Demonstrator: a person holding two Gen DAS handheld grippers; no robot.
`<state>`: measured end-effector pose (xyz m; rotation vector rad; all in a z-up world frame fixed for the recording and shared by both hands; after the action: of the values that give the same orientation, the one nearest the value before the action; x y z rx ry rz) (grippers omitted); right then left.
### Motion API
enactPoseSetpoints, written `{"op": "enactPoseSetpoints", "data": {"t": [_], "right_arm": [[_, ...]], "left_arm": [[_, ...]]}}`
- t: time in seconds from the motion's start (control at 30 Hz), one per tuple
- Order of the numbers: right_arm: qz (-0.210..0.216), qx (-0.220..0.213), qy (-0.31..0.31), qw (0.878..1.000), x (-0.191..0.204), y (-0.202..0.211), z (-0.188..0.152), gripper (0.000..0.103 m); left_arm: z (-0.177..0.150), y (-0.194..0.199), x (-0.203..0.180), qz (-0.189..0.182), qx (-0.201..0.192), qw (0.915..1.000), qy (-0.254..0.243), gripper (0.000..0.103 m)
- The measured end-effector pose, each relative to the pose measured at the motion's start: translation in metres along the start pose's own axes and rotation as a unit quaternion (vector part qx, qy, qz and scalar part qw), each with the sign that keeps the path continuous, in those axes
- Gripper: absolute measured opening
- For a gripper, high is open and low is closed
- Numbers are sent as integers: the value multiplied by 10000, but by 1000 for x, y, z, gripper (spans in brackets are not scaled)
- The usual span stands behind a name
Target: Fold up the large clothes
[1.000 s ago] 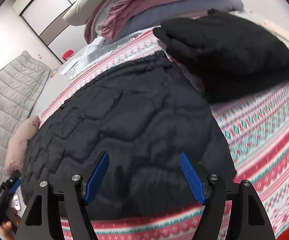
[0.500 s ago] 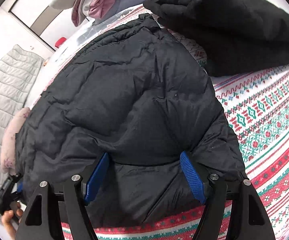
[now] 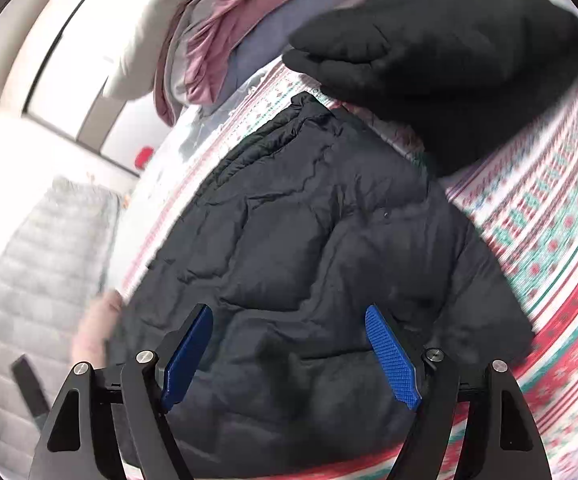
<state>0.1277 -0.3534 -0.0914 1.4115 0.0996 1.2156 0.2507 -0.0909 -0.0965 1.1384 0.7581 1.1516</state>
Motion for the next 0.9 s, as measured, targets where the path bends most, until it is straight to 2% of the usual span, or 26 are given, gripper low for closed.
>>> {"op": "enactPoseSetpoints", "data": {"t": [0.03, 0.1, 0.17, 0.27, 0.4, 0.5, 0.57, 0.7, 0.83, 0.9], "right_arm": [[7, -59, -13, 10000, 2, 2, 1, 81], [39, -111, -13, 9999, 7, 0, 1, 81], [114, -43, -12, 9999, 11, -4, 0, 82], [2, 108, 72, 9999, 12, -14, -2, 82], [-314, 335, 219, 9987, 12, -28, -5, 82], [-415, 343, 242, 9983, 13, -30, -7, 82], [-438, 331, 252, 9982, 15, -30, -8, 82], [-347, 329, 207, 9986, 16, -29, -6, 82], [-261, 345, 119, 9990, 12, -28, -4, 82], [-299, 356, 159, 9988, 13, -29, -4, 82]], "left_arm": [[13, -9, -1, 276, 89, 9996, -32, 81], [24, -20, 2, 535, 166, 9984, 15, 81], [35, -39, 6, 421, 384, 9982, 171, 81], [37, -56, 9, 324, 448, 9978, 368, 85], [32, -63, 5, 351, 418, 9982, 260, 87], [40, -58, 10, 182, 580, 9972, 428, 87], [53, -53, 16, 61, 519, 9969, 580, 87], [82, -49, 11, 185, 421, 9970, 615, 87], [97, -74, 8, 293, 704, 9946, 699, 87], [99, -86, 10, 399, 726, 9940, 715, 87]]}}
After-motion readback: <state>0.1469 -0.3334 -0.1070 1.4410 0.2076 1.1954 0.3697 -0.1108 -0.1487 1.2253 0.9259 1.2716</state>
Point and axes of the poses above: each gripper's, at about its wrist camera, not at the fingertips, and y roughly against the way its jaws point, x to its left, z to its top, the point moved 5 cm from there along -y, roughly the way its jaws point, and after that the axes turned 10 degrees about x, right-handed, at the moved point
